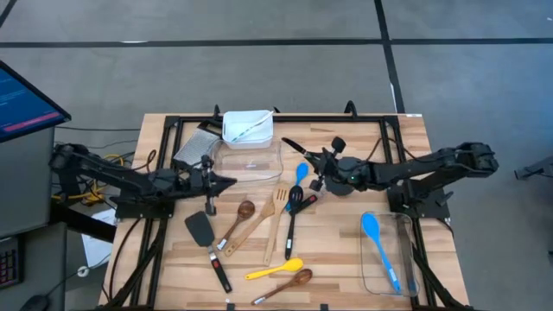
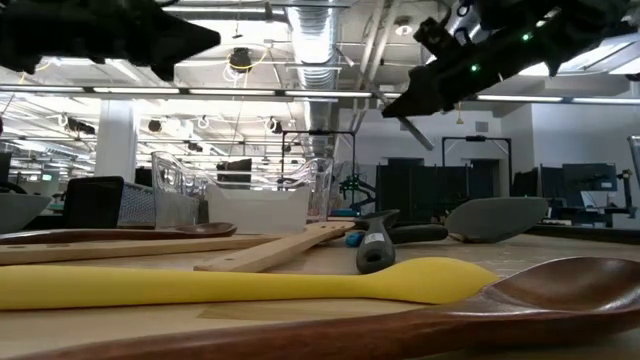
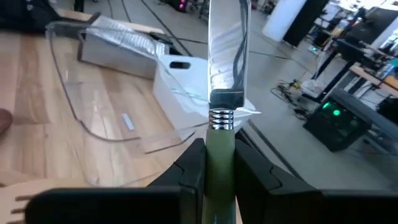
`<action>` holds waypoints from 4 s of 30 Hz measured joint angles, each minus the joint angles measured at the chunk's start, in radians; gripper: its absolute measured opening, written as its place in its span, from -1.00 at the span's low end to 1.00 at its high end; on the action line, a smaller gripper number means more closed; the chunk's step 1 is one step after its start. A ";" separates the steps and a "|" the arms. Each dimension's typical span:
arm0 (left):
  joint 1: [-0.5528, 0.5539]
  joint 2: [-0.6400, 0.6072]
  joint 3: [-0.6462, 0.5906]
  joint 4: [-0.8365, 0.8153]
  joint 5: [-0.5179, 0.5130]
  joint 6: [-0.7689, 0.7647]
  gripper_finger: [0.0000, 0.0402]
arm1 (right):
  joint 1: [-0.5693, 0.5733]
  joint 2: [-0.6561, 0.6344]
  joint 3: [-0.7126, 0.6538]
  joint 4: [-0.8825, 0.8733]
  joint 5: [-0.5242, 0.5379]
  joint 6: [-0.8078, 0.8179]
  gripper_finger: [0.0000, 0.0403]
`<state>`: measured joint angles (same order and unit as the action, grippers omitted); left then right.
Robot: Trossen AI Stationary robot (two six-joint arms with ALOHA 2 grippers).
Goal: Pick & Place Kitchen Items
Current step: Put the gray table knife into the white bin
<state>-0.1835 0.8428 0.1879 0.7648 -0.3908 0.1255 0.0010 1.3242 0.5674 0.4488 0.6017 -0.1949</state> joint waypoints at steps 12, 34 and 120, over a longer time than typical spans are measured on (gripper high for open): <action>0.187 0.189 0.036 0.106 -0.002 -0.124 -0.76 | 0.006 0.058 0.001 0.252 -0.028 -0.156 -0.75; 0.258 0.749 0.571 0.145 0.005 -0.131 -0.19 | 0.005 0.148 0.026 0.395 0.080 -0.260 -0.75; 0.330 0.913 0.731 0.223 0.171 -0.096 -1.00 | 0.000 0.168 0.026 0.445 0.080 -0.320 -0.24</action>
<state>0.1467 1.7561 0.9188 0.9878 -0.2203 0.0296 0.0006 1.4919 0.5938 0.8935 0.6812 -0.5148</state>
